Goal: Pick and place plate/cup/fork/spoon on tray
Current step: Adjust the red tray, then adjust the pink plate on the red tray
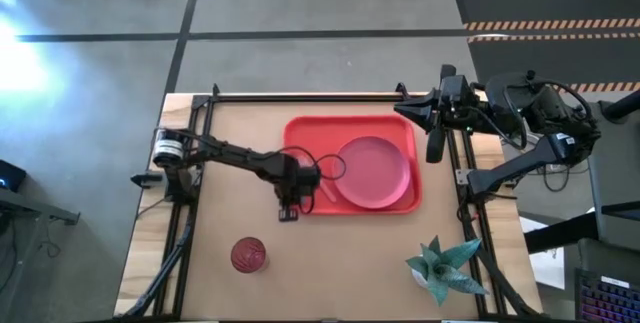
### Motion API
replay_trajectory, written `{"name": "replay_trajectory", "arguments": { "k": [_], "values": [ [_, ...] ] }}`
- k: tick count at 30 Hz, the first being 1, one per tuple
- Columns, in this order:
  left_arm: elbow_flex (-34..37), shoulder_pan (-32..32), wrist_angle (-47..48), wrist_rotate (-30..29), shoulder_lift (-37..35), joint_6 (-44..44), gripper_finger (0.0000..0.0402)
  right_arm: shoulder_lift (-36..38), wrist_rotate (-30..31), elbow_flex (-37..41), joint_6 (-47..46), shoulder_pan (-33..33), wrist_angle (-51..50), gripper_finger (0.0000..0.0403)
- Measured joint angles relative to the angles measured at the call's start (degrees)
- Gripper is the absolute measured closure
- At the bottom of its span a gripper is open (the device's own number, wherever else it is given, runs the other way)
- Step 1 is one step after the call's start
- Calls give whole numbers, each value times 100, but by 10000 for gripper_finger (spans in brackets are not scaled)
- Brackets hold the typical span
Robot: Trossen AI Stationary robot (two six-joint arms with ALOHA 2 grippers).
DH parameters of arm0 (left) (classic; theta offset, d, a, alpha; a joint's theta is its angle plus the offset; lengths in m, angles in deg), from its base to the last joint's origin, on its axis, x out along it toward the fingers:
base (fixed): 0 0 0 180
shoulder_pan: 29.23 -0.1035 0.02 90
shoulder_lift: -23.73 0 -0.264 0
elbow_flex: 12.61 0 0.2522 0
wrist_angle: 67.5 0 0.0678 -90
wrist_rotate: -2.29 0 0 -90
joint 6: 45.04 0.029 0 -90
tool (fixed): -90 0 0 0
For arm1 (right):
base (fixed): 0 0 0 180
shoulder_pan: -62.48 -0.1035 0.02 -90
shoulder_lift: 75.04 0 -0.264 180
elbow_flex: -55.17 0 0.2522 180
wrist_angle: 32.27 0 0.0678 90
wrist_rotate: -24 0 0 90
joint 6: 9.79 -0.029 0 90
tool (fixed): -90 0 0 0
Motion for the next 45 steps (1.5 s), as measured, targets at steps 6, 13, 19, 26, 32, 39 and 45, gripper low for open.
{"name": "replay_trajectory", "arguments": {
  "k": [6,13,19,26,32,39,45],
  "values": [
    [8,474,103,200,2,-315,401,0,-1,0,7,0,0,394],
    [13,648,112,187,-20,-314,401,0,1,0,42,-1,-2,394],
    [-176,652,118,-799,-567,-27,401,0,-4,0,49,-1,-12,394],
    [-649,644,-3,-2119,-2057,3,401,-31,-420,0,55,0,-99,394],
    [-771,634,-433,-3043,-3479,33,401,-258,-408,0,55,4,-439,394],
    [-741,674,-428,-3858,-4485,56,401,-792,-333,23,-1530,4,-2623,394],
    [-737,674,-366,-3953,-4632,358,402,-1508,-440,541,-2789,4,-3977,394]
  ]
}}
